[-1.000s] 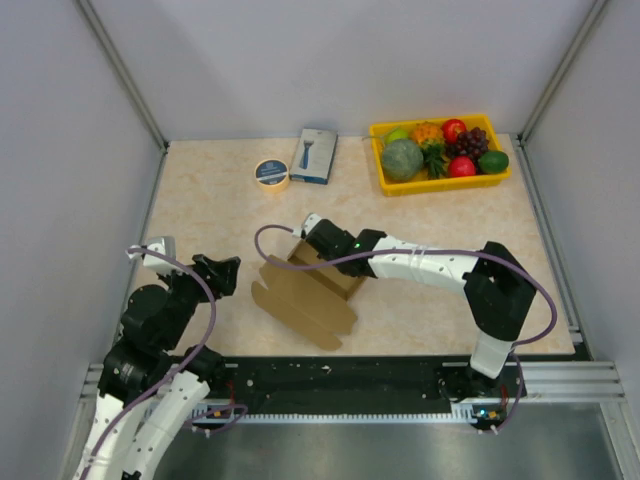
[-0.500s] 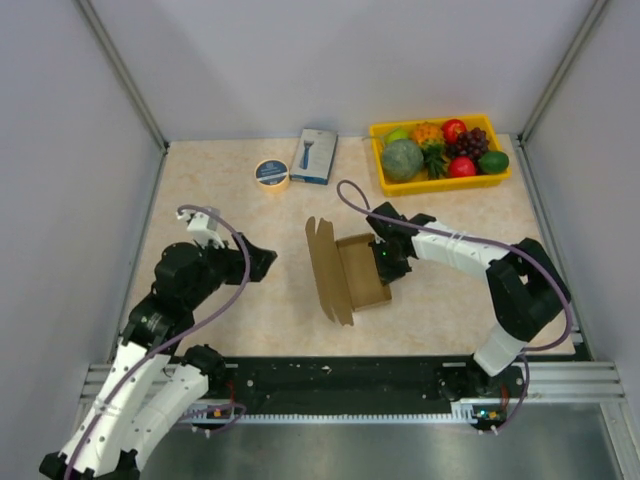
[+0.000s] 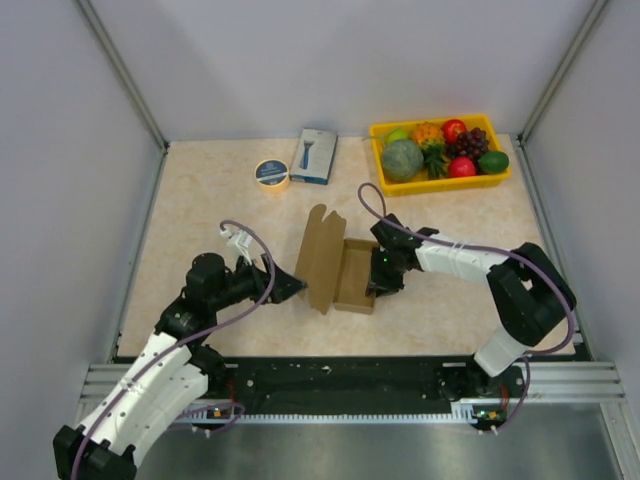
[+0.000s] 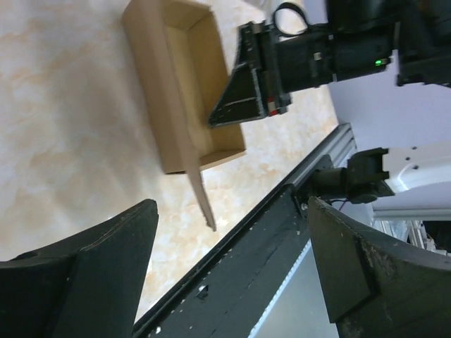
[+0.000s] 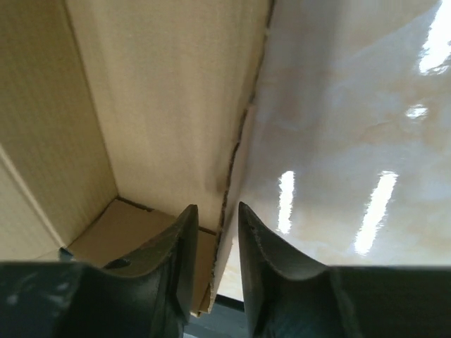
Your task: Fold the paper box
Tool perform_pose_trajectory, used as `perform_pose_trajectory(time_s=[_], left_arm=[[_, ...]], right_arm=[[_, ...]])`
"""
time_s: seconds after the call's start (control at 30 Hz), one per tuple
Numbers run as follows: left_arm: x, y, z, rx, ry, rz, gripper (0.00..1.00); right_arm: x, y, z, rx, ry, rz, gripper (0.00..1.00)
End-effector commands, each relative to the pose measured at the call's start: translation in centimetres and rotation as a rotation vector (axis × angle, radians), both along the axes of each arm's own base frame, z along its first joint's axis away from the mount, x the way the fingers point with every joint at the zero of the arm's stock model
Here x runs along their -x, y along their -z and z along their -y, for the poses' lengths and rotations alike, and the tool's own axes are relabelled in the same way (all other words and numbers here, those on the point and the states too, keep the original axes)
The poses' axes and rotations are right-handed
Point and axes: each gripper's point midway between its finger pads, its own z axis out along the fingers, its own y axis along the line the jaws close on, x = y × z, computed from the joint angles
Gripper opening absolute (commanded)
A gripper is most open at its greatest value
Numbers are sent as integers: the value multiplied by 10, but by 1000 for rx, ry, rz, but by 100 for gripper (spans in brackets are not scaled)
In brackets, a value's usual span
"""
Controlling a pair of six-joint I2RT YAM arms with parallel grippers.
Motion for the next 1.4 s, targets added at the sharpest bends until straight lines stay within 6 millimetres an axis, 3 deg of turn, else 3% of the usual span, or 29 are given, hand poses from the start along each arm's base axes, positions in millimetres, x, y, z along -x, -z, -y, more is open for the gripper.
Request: perform_pose_trajectory(time_s=[0.0,0.03,0.17,0.3,0.4,0.47,0.57,0.6,0.7,0.73,0.83,0.93,1.0,1.07,1.17,1.23,1.37], left_arm=[[1,-32,13,63,62,138,93],[2,-32,14,48,73,149,94],[-7,-26,17,-53,48,153,94],[-19,-10,19,-218,15,138,90],[-25,-7,24,-316,25,157,80],[-33,-6,20,-363,5,178,75],[-41,-8,17,-403,-10,212,65],[-43,-7,17,-416,-6,218,57],[-49,-6,16,-471,10,237,38],[-53,-5,17,-498,25,251,35],[-57,-7,19,-547,80,308,20],[-57,-10,16,-614,148,371,15],[-57,-15,12,-644,156,399,14],[-59,-28,10,-648,153,444,11],[-53,-45,22,-595,228,560,10],[-55,-53,23,-599,236,579,10],[-59,-53,30,-615,281,584,8]], right_arm=[[-16,-40,-38,-239,54,94,38],[-16,-43,-41,-266,47,104,45],[-15,-55,-46,-327,22,142,55],[-12,-68,-40,-336,-40,214,73],[-17,-76,-21,-301,-97,321,81],[-29,-78,4,-263,-104,386,84],[-43,-104,18,-304,-173,490,86],[-53,-113,25,-306,-180,529,87],[-79,-143,22,-333,-284,657,86],[-83,-163,6,-418,-396,743,86],[-93,-195,-12,-500,-539,917,86],[-113,-205,-15,-444,-618,986,86],[-117,-194,-13,-435,-646,942,85],[-112,-202,-19,-493,-744,961,84],[-113,-195,-18,-487,-817,987,83],[-103,-190,-18,-568,-841,930,81],[-92,-184,-18,-649,-831,907,80]])
